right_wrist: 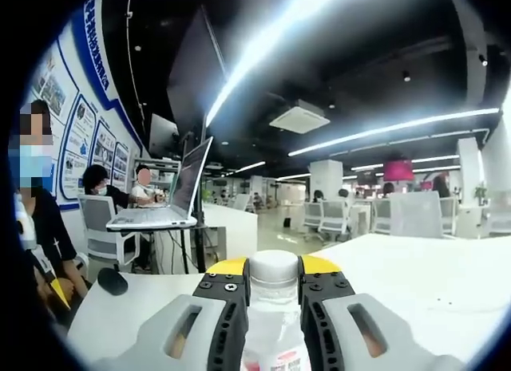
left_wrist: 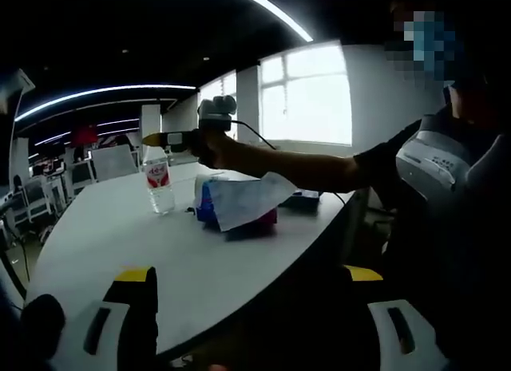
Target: Arrange the tabletop items into an orderly group along one side of the table until the central work area is clear of visible clutter.
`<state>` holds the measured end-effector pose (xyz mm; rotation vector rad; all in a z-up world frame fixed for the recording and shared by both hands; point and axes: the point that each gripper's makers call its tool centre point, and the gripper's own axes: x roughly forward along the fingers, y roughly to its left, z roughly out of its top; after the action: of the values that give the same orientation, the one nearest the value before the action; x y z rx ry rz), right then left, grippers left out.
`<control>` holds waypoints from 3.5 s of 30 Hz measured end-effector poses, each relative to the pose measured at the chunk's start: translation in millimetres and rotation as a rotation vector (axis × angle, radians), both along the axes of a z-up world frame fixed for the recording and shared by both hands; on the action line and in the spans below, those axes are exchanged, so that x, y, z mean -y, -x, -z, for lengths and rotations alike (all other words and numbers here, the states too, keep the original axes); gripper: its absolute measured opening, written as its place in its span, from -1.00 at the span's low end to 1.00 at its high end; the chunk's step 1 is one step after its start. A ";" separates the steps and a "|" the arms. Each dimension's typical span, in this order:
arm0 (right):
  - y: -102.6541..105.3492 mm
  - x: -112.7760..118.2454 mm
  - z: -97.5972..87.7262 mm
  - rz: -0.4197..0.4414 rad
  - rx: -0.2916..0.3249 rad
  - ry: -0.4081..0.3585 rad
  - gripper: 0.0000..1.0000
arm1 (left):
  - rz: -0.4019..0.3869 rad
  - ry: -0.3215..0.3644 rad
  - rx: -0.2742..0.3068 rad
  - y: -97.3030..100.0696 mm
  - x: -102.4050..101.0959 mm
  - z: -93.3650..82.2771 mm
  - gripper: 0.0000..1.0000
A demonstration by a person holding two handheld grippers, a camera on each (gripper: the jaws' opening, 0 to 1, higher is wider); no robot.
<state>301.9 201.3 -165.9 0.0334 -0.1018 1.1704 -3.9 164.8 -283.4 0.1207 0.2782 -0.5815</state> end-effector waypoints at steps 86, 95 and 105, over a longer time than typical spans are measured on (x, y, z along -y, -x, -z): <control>3.4 92.7 5.4 0.050 0.005 0.094 0.97 | 0.069 -0.003 0.000 -10.8 30.0 -0.9 0.88; 8.2 97.7 22.9 0.068 0.047 0.212 1.00 | 0.074 0.003 -0.003 -10.7 31.3 1.7 0.88; -0.9 107.7 35.0 0.096 0.020 0.246 1.00 | 0.083 0.009 -0.003 -11.0 34.3 3.2 0.88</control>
<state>302.8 93.6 -200.8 -0.1983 0.0230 1.0808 7.1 130.5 -286.6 0.1233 0.2741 -0.6648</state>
